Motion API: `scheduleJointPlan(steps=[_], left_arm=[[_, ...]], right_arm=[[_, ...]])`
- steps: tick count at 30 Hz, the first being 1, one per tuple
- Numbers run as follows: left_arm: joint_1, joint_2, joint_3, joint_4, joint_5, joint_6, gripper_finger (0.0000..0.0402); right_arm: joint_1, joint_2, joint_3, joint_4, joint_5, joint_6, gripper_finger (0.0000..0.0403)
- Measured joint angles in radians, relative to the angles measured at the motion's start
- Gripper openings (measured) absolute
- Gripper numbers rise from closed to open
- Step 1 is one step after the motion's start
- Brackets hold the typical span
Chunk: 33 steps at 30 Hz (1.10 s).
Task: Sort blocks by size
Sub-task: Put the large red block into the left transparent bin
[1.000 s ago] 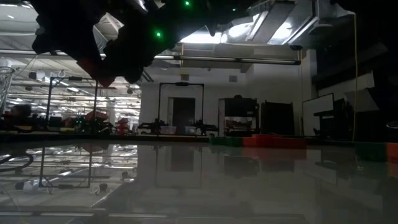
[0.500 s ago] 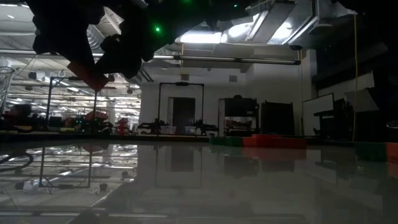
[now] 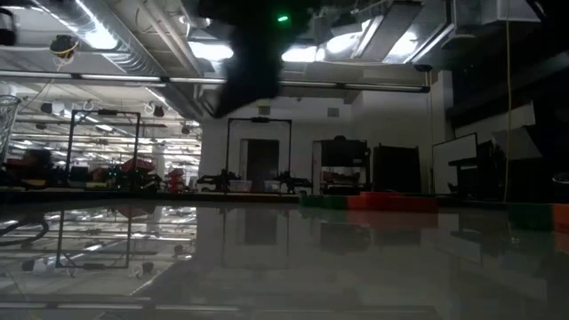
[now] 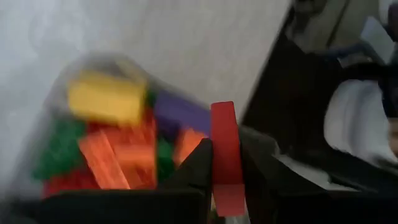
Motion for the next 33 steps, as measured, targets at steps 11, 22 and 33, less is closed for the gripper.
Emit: scheduleJointPlan(steps=[11, 22, 33], left_arm=[[-0.138, 0.049, 0.000, -0.047, -0.107, -0.190, 0.0142], [-0.138, 0.117, 0.000, -0.044, -0.120, -0.156, 0.0161], [-0.138, 0.141, 0.000, -0.044, -0.174, -0.031, 0.0161]], right_arm=[[-0.002, -0.161, 0.000, -0.745, -0.087, 0.429, 0.0245], [-0.123, -0.299, -0.129, -0.970, -0.150, 0.571, 0.0245], [-0.402, -0.512, -0.590, -0.608, -0.428, 0.515, 0.0245]])
